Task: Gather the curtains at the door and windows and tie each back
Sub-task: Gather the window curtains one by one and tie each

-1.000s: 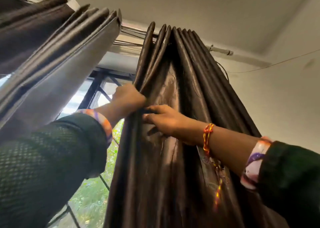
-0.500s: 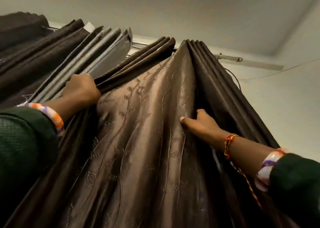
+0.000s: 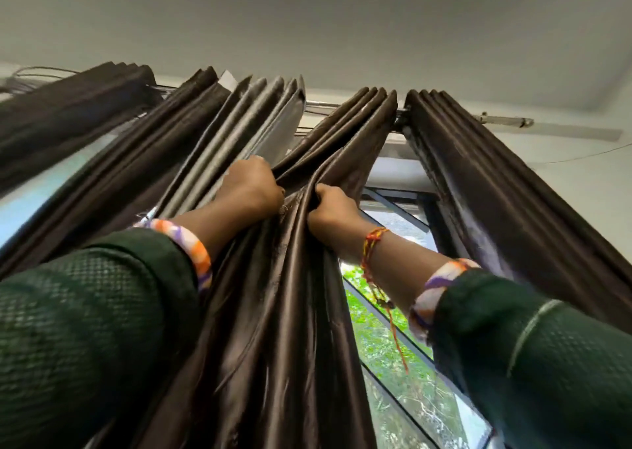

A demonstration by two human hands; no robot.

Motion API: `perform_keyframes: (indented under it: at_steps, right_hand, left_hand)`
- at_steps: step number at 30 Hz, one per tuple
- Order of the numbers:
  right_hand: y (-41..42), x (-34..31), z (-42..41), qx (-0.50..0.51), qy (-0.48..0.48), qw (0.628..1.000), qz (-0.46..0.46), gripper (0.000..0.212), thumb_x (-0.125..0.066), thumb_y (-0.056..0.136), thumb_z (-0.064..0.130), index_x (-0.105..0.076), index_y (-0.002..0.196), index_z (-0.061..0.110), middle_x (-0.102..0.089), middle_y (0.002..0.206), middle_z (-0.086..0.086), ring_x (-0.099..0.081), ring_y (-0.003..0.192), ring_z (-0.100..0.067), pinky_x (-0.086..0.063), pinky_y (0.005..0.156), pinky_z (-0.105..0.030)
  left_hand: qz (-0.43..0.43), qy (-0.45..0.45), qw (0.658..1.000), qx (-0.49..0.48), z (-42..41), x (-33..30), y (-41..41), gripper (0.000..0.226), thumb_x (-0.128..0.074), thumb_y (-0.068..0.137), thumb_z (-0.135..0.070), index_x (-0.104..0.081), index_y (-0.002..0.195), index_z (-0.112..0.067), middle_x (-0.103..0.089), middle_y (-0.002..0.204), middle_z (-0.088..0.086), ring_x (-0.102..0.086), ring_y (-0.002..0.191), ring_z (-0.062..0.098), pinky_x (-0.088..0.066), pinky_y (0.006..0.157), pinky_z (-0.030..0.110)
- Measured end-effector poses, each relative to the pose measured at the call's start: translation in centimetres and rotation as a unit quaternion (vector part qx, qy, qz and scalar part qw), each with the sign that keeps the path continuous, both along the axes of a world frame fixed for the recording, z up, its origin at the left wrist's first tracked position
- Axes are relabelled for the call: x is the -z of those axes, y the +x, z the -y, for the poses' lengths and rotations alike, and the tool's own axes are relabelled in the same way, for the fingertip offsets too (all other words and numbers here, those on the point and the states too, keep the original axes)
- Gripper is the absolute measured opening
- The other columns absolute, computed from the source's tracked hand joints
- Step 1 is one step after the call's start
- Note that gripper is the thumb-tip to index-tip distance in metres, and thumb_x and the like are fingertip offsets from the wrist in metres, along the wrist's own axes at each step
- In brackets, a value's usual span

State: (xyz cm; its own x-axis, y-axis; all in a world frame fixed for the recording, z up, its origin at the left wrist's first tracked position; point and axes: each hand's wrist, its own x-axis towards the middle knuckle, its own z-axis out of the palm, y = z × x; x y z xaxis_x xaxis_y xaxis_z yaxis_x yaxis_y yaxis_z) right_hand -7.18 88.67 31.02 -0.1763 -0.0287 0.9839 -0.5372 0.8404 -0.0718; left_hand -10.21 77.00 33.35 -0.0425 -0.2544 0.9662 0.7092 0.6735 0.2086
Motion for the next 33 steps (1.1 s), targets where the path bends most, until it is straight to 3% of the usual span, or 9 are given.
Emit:
perform_keyframes:
  at_steps: [7, 11, 14, 22, 33]
  right_hand:
    - [-3.1, -0.4, 5.3, -0.031, 0.022, 0.999, 0.002, 0.029, -0.053, 0.087, 0.019, -0.06, 0.115, 0.017, -0.06, 0.121, -0.016, -0.056, 0.113, -0.032, -0.044, 0.099, -0.033]
    - [-5.5, -0.2, 8.9, -0.051, 0.042, 0.998, 0.001, 0.026, -0.053, 0.087, 0.017, -0.06, 0.112, 0.015, -0.061, 0.121, -0.017, -0.056, 0.113, -0.033, -0.044, 0.096, -0.032]
    - [-6.5, -0.1, 10.0, -0.061, 0.037, 0.997, -0.005, 0.027, -0.055, 0.088, 0.022, -0.06, 0.114, 0.014, -0.061, 0.121, -0.017, -0.056, 0.113, -0.034, -0.044, 0.094, -0.033]
    - [-5.1, 2.0, 3.2, 0.049, 0.044, 0.996, -0.052, 0.03, -0.052, 0.088, 0.019, -0.057, 0.116, 0.01, -0.061, 0.121, -0.018, -0.054, 0.116, -0.036, -0.045, 0.088, -0.038]
    - [2.2, 3.3, -10.4, 0.145, 0.035, 0.988, -0.037, 0.027, -0.051, 0.086, 0.012, -0.061, 0.111, 0.011, -0.064, 0.115, -0.017, -0.056, 0.115, -0.033, -0.044, 0.088, -0.039]
  left_hand:
    - [-0.01, -0.014, 0.999, -0.035, 5.1, -0.3, -1.5, 0.032, -0.061, 0.085, -0.02, -0.063, 0.109, 0.0, -0.061, 0.113, 0.023, -0.057, 0.107, 0.035, -0.046, 0.087, 0.034]
    - [0.001, -0.025, 0.999, -0.042, 8.8, 1.0, -3.1, 0.029, -0.062, 0.083, -0.024, -0.067, 0.101, -0.002, -0.064, 0.101, 0.022, -0.06, 0.099, 0.033, -0.039, 0.072, 0.029]
    - [-0.011, -0.07, 0.997, -0.043, 9.1, 2.2, -3.6, 0.027, -0.057, 0.087, -0.024, -0.067, 0.101, -0.003, -0.065, 0.104, 0.023, -0.06, 0.103, 0.033, -0.04, 0.075, 0.03]
    - [-0.029, -0.137, 0.99, 0.024, 1.0, 4.0, -3.0, 0.02, -0.049, 0.085, -0.01, -0.065, 0.093, 0.001, -0.064, 0.105, 0.024, -0.059, 0.103, 0.035, -0.035, 0.068, 0.029]
    - [-0.074, -0.16, 0.978, 0.11, -13.3, 4.5, 3.0, 0.022, -0.051, 0.085, -0.01, -0.062, 0.097, 0.004, -0.062, 0.106, 0.027, -0.057, 0.103, 0.042, -0.045, 0.077, 0.039]
